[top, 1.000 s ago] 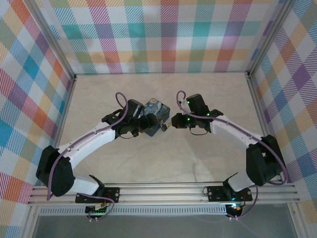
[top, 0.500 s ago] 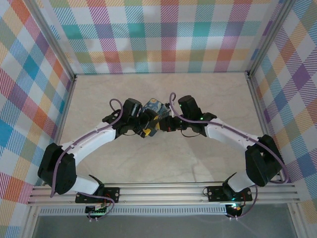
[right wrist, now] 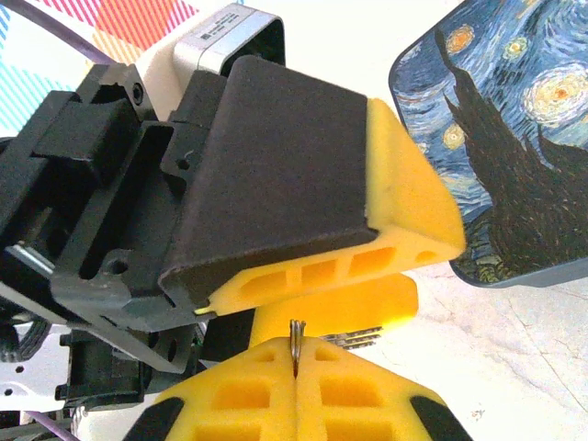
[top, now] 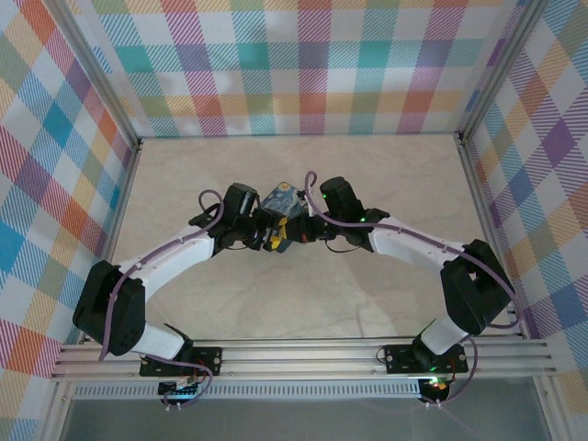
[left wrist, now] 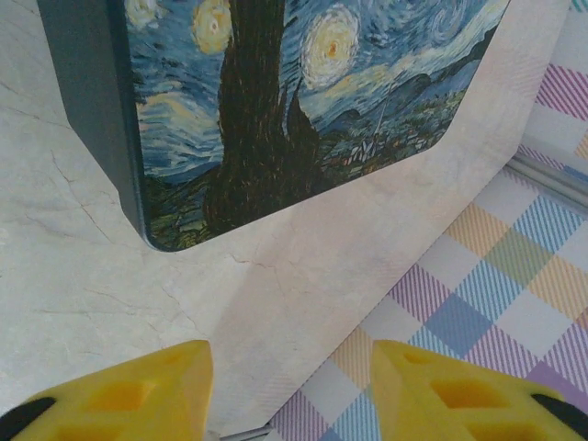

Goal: Unlock a padlock with a key

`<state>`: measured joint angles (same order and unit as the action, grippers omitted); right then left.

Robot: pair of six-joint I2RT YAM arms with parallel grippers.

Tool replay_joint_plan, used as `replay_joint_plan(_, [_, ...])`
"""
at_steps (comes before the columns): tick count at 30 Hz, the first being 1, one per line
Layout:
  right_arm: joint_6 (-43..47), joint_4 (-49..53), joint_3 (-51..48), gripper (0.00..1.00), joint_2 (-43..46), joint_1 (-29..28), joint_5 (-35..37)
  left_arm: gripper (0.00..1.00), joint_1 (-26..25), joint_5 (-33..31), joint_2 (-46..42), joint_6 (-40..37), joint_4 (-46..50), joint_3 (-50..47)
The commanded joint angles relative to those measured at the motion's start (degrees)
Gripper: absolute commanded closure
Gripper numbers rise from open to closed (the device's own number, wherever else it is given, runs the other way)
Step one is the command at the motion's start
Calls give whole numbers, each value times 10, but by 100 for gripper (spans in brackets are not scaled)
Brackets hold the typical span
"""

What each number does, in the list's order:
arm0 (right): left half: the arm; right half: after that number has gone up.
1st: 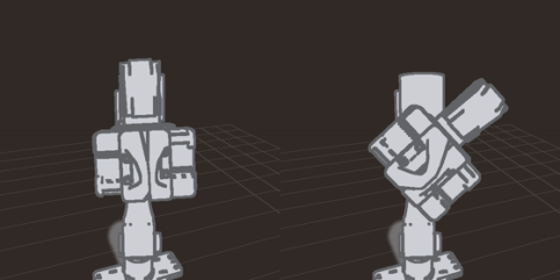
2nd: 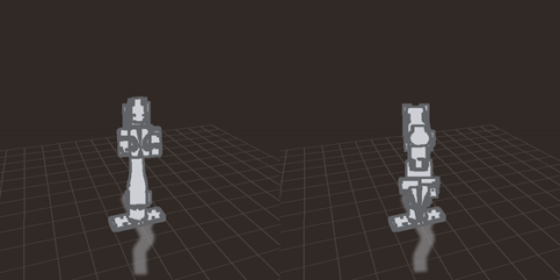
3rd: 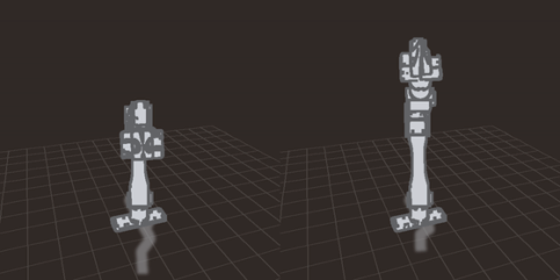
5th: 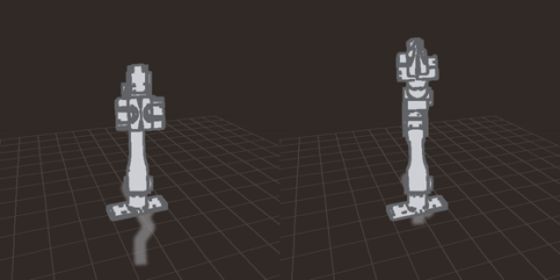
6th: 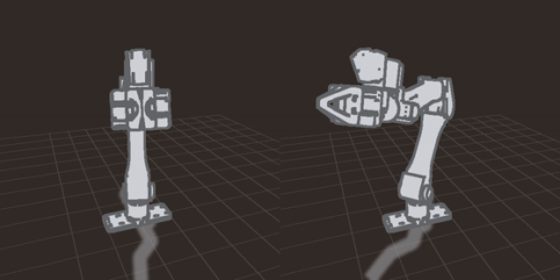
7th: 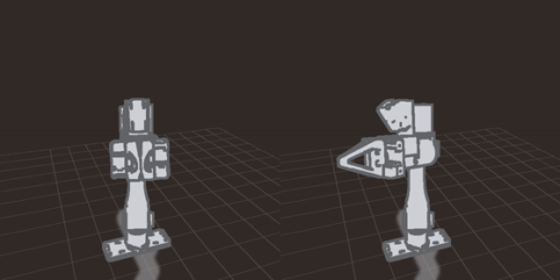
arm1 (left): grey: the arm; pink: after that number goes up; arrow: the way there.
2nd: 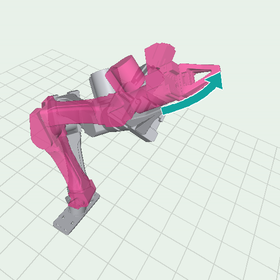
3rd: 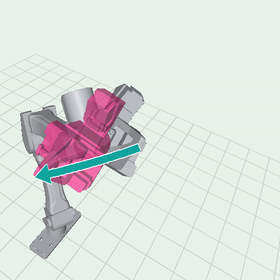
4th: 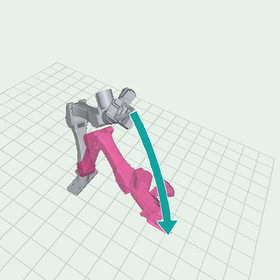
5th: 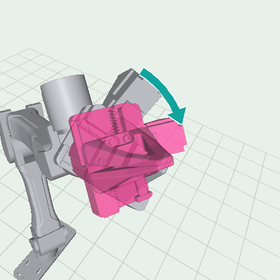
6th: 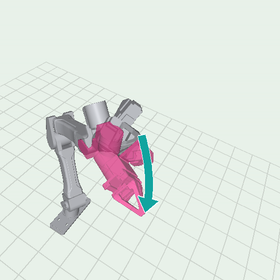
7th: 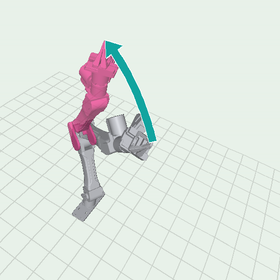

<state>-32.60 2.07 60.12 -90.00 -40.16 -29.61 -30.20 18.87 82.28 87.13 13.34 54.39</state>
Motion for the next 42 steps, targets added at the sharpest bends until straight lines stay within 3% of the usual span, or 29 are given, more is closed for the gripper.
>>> replay_joint_plan(1, [1,-15,15,97,-2,-3,0,56,8,6,-15,-14,7,-3])
replay_joint_plan(18, [-8,-31,5,95,-3,-4,6,72,10,8,-31,-3,-13,-17])
replay_joint_plan(24, [-8,-30,-1,95,5,-4,23,46,10,-3,-45,-20,21,-19])
replay_joint_plan(28, [-11,-36,-1,94,6,-4,34,44,10,0,-52,-15,9,-31])
replay_joint_plan(35, [-4,-48,19,92,-24,-15,15,50,12,20,-38,-5,-33,-32])
replay_joint_plan(42, [-14,-52,6,92,-18,-16,32,63,25,20,-34,-20,-19,-32])
